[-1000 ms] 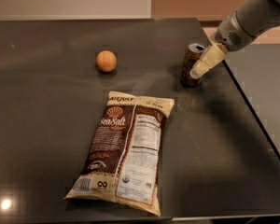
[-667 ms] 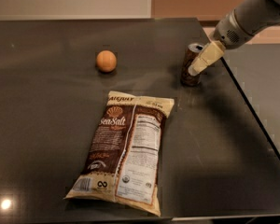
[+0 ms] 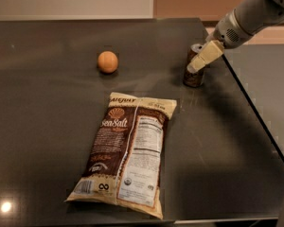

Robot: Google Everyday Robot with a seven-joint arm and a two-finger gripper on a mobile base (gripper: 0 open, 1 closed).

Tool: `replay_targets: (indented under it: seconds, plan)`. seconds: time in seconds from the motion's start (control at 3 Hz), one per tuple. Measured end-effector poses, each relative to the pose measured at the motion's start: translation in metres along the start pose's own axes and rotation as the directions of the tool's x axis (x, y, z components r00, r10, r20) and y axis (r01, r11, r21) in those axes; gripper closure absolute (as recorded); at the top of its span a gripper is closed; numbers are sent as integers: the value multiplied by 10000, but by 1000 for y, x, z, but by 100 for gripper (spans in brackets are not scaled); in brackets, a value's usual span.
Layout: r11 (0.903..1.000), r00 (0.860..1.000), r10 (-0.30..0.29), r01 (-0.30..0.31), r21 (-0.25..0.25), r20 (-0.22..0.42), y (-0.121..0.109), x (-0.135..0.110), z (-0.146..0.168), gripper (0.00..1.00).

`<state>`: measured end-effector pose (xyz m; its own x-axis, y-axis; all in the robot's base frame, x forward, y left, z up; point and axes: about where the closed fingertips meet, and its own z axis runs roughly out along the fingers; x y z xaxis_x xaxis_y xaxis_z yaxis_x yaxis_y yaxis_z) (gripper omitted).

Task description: Pick orange can

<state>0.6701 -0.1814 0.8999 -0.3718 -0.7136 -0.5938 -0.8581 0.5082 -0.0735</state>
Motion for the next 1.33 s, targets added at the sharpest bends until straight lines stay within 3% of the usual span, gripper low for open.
replay_targets:
  seconds: [1.0,1.33]
  plan:
    - [9977,9958,-515,546,-399,751,31,-16,-26,85]
    - [9941,9907,-919,971,-482,1003,44,-31,-49,100]
